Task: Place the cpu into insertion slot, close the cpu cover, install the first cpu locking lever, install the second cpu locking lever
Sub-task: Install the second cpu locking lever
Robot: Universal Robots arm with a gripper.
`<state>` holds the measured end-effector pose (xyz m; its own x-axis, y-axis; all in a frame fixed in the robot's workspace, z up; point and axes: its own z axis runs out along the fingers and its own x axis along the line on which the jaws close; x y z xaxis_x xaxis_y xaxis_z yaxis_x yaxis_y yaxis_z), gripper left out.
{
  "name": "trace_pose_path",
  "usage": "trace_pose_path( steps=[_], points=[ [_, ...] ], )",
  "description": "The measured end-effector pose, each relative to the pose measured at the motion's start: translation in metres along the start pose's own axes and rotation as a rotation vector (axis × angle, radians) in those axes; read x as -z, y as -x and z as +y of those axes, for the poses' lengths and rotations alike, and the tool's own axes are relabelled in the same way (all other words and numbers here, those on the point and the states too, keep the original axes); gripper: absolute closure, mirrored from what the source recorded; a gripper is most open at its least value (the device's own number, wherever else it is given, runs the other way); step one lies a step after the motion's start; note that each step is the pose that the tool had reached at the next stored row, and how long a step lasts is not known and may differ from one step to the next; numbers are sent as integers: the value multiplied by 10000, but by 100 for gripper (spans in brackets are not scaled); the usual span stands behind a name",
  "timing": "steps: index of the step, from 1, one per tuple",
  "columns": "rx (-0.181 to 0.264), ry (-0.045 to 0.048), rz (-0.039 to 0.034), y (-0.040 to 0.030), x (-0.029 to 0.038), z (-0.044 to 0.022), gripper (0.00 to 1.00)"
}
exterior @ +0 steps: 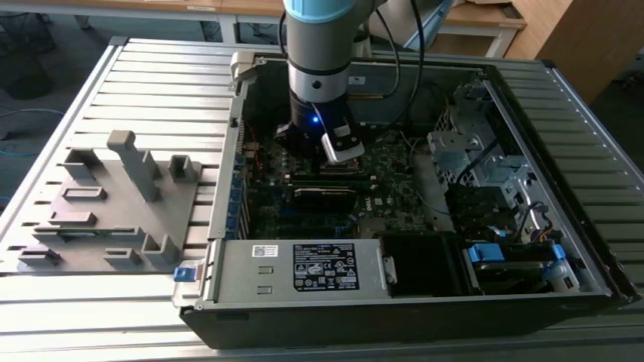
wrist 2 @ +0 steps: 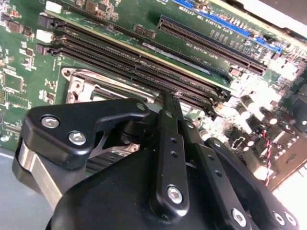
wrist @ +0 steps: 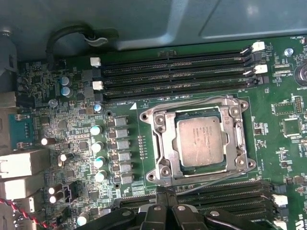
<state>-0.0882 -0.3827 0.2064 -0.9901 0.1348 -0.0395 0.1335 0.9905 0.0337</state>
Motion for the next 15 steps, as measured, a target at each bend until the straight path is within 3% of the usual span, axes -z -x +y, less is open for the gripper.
trace_pose_path(
  steps=[8,10,15],
  points=[
    [-1,22,5,-27,-24,-8,90],
    [-4,132,16,-30,-25,-9,90],
    [-9,214,27,-34,-32,-14,90]
  ],
)
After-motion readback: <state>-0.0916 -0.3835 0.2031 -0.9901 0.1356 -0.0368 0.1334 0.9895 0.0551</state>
